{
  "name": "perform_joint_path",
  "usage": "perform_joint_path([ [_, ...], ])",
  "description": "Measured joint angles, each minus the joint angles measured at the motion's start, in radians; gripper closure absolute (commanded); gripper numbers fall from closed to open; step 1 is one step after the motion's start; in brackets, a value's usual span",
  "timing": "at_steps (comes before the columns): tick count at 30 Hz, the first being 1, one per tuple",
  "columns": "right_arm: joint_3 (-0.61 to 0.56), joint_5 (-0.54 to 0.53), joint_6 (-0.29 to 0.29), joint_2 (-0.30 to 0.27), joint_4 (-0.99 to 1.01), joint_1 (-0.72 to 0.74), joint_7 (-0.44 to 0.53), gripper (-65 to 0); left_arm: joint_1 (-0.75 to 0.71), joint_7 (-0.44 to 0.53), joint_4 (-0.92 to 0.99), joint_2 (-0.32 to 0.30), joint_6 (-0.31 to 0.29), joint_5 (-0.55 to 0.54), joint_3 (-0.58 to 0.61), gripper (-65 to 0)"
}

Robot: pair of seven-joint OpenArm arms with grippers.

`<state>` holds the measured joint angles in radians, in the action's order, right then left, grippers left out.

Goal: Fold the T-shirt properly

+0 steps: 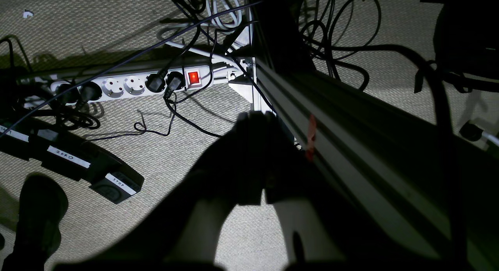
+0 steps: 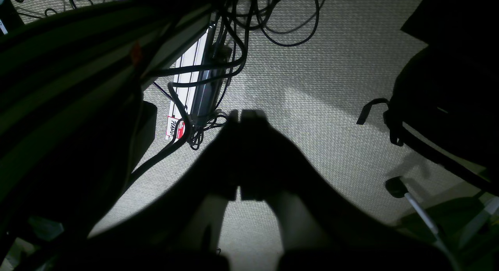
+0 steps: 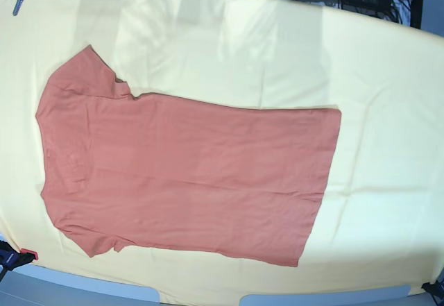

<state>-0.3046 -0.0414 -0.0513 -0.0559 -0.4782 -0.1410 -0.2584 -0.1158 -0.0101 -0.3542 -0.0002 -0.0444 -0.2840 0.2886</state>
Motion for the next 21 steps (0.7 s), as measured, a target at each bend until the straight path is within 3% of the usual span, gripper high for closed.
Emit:
perform_joint_path([
  [6,0.0,0.0,0.0,0.0,-0.001,0.0,0.0,0.0,0.0,0.001,-0.003,0.0,0.0,0.048,0.0,0.0],
  [21,0.0,0.0,0.0,-0.002,-0.001,0.0,0.0,0.0,0.0,0.002,-0.003,0.0,0.0,0.048,0.0,0.0],
])
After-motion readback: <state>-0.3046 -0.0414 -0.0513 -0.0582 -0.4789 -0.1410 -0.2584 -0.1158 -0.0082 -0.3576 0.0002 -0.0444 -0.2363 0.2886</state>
